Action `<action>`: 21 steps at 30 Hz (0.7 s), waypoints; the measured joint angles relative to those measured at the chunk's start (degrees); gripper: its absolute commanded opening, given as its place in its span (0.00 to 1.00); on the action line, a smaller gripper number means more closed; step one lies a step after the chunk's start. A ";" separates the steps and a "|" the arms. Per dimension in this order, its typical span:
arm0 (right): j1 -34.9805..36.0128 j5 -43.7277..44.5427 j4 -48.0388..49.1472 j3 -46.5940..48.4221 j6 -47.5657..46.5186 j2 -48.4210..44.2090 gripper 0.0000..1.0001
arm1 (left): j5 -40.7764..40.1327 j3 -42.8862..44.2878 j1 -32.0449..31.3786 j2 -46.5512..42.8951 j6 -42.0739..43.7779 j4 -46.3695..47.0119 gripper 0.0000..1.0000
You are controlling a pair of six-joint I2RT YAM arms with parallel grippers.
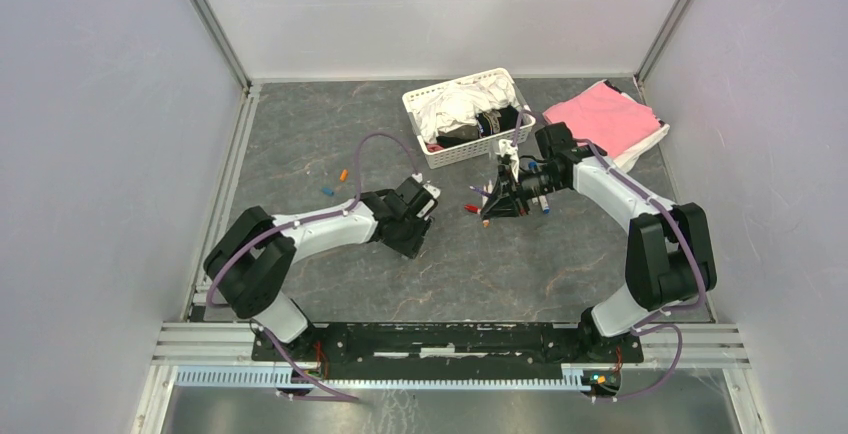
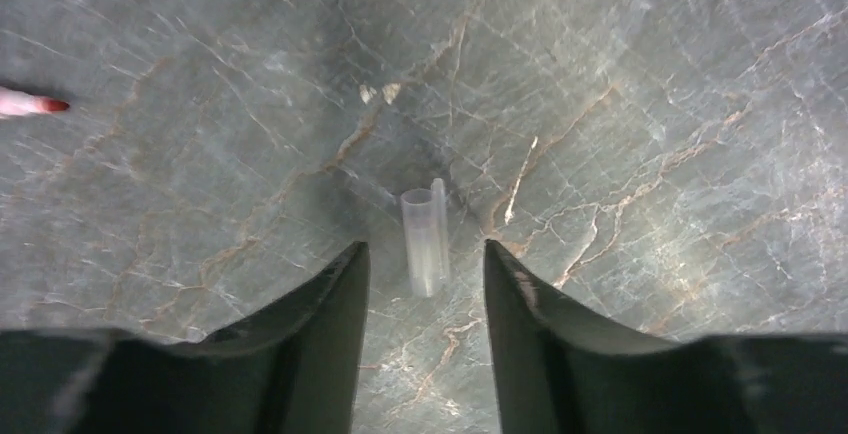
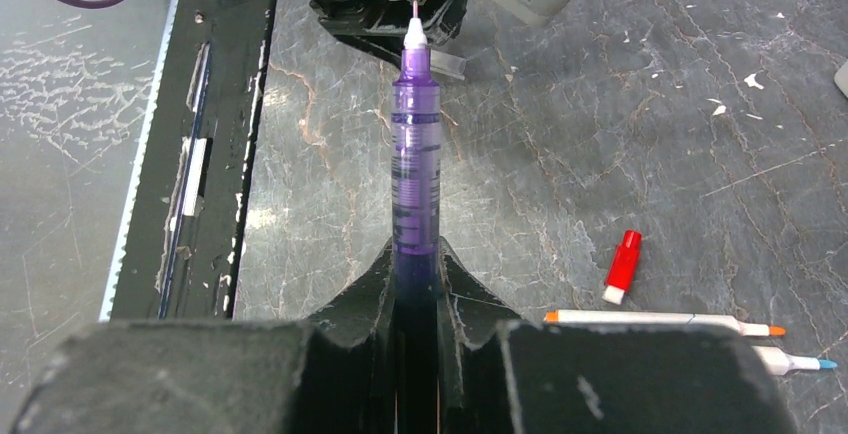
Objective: Insert the pens into the pen caps
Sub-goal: Move the pen cap to the center of the board.
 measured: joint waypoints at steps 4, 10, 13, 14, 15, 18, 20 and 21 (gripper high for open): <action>-0.50 -0.35 -0.61 0.07 -0.79 -0.02 0.00 | -3.19 0.74 -0.70 -1.29 0.59 0.79 0.58; -1.18 -1.07 -1.97 0.22 -2.25 -0.13 0.00 | -4.59 -0.33 -0.57 -13.42 -4.72 2.73 0.52; -1.60 -1.86 -3.89 0.90 -3.72 -0.20 0.00 | -3.41 -1.18 -0.55 -18.38 -5.84 3.93 0.54; -1.73 -2.10 -4.37 1.16 -4.20 -0.22 0.00 | -3.02 -1.20 -0.55 -18.38 -5.81 4.00 0.56; -1.81 -2.29 -4.87 1.42 -4.63 -0.24 0.00 | -2.54 -1.18 -0.55 -17.70 -5.77 4.07 0.57; -2.03 -2.86 -6.36 2.21 -5.86 -0.24 0.00 | -1.88 -1.03 -0.57 -12.74 -5.62 3.06 0.55; -2.25 -3.15 -7.17 2.49 -6.56 -0.24 0.00 | -1.31 -0.66 -0.55 -8.98 -5.40 1.86 0.48; -2.38 -3.19 -7.63 2.60 -6.88 -0.24 0.00 | -1.22 -0.35 -0.55 -7.26 -5.33 1.14 0.46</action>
